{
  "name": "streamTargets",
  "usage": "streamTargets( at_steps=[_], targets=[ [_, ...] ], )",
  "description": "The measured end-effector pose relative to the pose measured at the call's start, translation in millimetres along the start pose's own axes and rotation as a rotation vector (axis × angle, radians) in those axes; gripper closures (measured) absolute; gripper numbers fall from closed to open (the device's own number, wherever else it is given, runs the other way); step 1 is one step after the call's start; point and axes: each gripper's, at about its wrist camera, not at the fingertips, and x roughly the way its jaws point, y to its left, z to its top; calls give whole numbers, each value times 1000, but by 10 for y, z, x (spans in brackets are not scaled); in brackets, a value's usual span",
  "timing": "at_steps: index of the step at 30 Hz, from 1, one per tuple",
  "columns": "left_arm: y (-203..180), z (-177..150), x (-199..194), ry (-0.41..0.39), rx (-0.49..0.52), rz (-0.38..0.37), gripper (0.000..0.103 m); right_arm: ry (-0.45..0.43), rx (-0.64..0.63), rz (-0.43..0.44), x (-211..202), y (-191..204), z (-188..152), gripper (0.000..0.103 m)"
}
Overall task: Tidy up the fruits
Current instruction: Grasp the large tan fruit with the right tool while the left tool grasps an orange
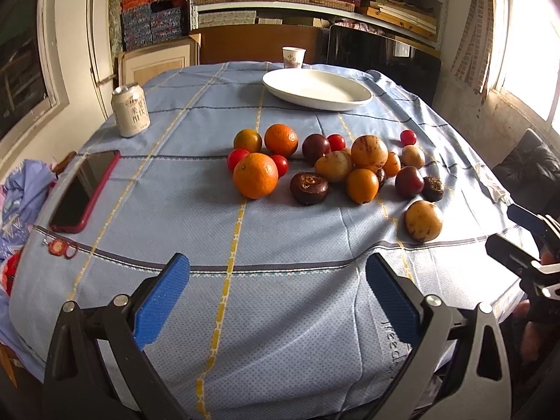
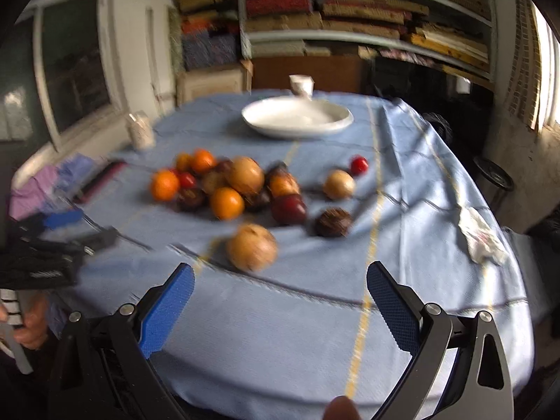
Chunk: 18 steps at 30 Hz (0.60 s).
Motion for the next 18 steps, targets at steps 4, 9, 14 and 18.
streamTargets(
  at_steps=[4,9,14,18],
  targets=[
    [34,-24,12,-27,-4,-6,4,-28,-14,34,75,65,-65,4],
    [130,-43,59,-58,-51,-50,4,25,-30,10,223,160,-63,4],
    [203,-51,170,-39,-78,-73,4,31,-19,41,345,177,-58,4],
    [217,-18,233,-19,-34,-53,4,27,-4,27,454,182,-8,4]
  ],
)
